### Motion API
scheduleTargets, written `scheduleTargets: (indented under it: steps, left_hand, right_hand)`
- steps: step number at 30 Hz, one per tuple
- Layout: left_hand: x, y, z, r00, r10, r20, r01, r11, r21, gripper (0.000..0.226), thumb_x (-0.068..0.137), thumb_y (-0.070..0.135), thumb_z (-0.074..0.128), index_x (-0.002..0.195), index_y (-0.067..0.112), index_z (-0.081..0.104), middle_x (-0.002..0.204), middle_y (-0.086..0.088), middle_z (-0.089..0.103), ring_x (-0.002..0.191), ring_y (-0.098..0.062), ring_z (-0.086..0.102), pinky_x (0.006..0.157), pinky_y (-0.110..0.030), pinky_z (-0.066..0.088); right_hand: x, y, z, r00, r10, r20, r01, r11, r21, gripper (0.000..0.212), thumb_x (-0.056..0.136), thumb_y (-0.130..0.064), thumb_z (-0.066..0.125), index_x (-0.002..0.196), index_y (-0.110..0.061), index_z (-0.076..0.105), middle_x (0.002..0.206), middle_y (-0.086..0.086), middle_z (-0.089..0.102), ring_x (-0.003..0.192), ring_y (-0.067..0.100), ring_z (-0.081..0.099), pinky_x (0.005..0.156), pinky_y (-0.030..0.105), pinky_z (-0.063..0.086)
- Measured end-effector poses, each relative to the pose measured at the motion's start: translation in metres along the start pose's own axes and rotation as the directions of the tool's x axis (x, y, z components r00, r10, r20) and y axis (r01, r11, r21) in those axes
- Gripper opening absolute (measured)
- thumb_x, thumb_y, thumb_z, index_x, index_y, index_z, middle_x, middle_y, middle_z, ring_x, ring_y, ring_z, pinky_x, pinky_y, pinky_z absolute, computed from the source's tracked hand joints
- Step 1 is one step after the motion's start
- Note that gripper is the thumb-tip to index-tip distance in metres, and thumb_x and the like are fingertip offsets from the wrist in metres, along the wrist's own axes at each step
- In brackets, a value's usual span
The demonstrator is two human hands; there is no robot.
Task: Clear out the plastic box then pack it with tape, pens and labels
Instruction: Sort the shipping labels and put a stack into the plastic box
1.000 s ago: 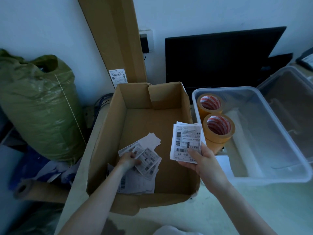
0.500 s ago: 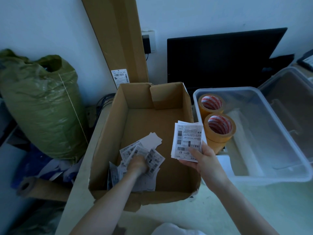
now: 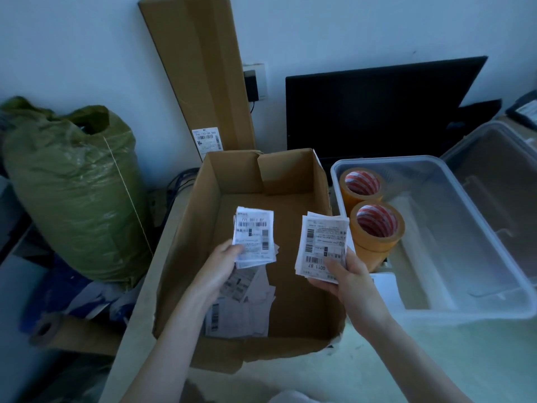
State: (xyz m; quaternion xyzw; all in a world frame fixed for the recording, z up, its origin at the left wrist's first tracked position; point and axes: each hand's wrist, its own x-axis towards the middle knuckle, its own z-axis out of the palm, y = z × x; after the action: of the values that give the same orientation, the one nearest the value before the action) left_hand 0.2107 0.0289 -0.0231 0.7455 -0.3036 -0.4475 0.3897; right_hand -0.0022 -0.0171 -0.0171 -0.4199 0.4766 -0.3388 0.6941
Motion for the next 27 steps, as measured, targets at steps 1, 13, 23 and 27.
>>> scheduleTargets:
  steps: [1,13,23,27]
  left_hand:
    - [-0.008,0.005,0.001,1.000,0.028,0.003,-0.028,0.998,-0.050,0.019,0.100,0.035,0.043,0.114,0.039,0.055,0.109,0.008,0.064,0.101,-0.009,0.058,0.093,-0.038,0.044]
    - [-0.039,0.011,0.035,0.899,0.411,-0.153,-0.413,0.911,0.021,0.015,0.097,0.033,0.045,0.104,0.027,0.057,0.102,0.015,0.066,0.091,0.009,0.062,0.070,-0.011,0.051]
    - [-0.036,0.002,0.049,0.799,0.576,-0.172,-0.520,0.807,0.280,0.009,0.091,0.033,0.056,0.089,0.027,0.049,0.094,0.016,0.062,0.086,0.008,0.063,0.062,-0.017,0.056]
    - [-0.033,-0.005,0.053,0.726,0.681,-0.095,-0.563,0.668,0.486,0.026,0.091,0.047,0.040,0.097,0.027,0.055,0.098,0.012,0.060,0.088,-0.002,0.060,0.067,-0.023,0.057]
  right_hand:
    - [0.000,0.000,0.001,1.000,-0.005,0.007,0.005,1.000,0.001,0.029,0.099,-0.009,0.044,0.111,-0.033,0.054,0.116,0.001,0.062,0.109,0.021,0.061,0.087,0.042,0.057]
    - [-0.002,-0.003,0.009,0.996,-0.043,0.084,0.043,0.999,0.005,0.020,0.100,-0.020,0.042,0.113,-0.026,0.057,0.107,0.004,0.068,0.096,0.021,0.069,0.078,0.041,0.059]
    - [-0.009,-0.003,0.011,0.978,-0.083,0.193,0.086,0.996,-0.005,0.022,0.098,-0.025,0.045,0.114,-0.035,0.055,0.106,-0.008,0.068,0.102,0.014,0.066,0.082,0.039,0.059]
    - [-0.006,-0.003,0.009,0.980,-0.070,0.188,0.077,0.996,-0.035,0.021,0.098,-0.021,0.046,0.112,-0.034,0.055,0.112,-0.002,0.066,0.106,0.019,0.065,0.084,0.039,0.058]
